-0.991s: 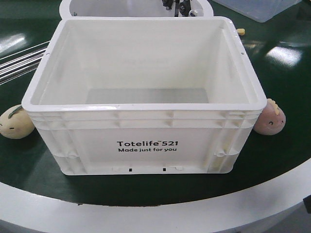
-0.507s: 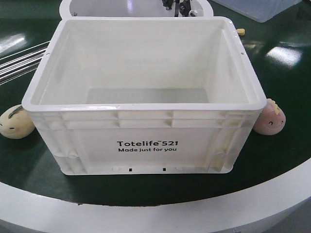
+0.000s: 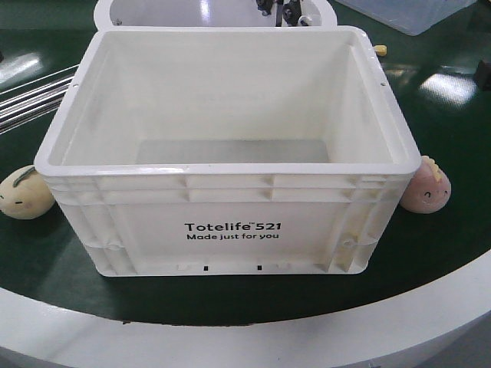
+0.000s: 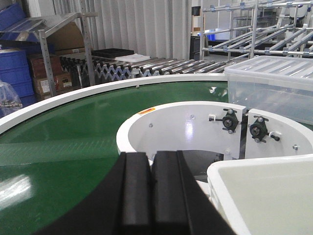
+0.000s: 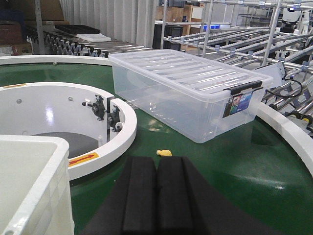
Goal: Place moving items into box and shelve
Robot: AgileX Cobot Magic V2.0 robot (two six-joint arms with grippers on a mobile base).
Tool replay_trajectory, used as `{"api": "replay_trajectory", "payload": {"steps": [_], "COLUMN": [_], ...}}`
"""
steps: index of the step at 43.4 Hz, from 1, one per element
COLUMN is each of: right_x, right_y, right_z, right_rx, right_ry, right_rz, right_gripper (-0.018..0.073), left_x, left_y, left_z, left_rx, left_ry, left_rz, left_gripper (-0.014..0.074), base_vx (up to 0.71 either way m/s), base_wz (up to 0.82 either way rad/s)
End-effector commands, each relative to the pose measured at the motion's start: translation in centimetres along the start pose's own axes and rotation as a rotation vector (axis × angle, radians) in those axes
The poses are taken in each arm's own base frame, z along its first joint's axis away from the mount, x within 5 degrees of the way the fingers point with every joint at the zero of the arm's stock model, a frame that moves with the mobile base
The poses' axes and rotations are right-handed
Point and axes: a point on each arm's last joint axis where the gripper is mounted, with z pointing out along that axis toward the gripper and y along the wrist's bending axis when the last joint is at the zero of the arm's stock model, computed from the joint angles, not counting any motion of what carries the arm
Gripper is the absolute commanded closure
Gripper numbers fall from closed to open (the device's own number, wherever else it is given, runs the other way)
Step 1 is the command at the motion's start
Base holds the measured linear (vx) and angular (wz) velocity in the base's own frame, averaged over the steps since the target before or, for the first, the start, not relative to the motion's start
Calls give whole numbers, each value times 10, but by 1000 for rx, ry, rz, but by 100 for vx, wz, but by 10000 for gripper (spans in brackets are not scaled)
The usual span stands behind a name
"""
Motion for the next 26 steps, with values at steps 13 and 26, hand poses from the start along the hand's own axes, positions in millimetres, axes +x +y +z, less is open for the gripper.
{"api": "replay_trajectory", "payload": {"steps": [13,26], "right_x": [-22,-21], "right_y": [-3,-3], "right_z": [-4,-4], "right_rx": [15,14], "right_ry": [-120,-107], "right_rz": [-7,-7], "right_gripper": [480,-115], "left_x": [-24,-24], "left_y": [1,1], "left_z": [-4,-4], "left_rx": [-8,-8], "left_ry": [-144,-141], "left_rz": [-13,-13], "left_gripper": [563,134], "base_vx": [0,0], "base_wz": [0,0]}}
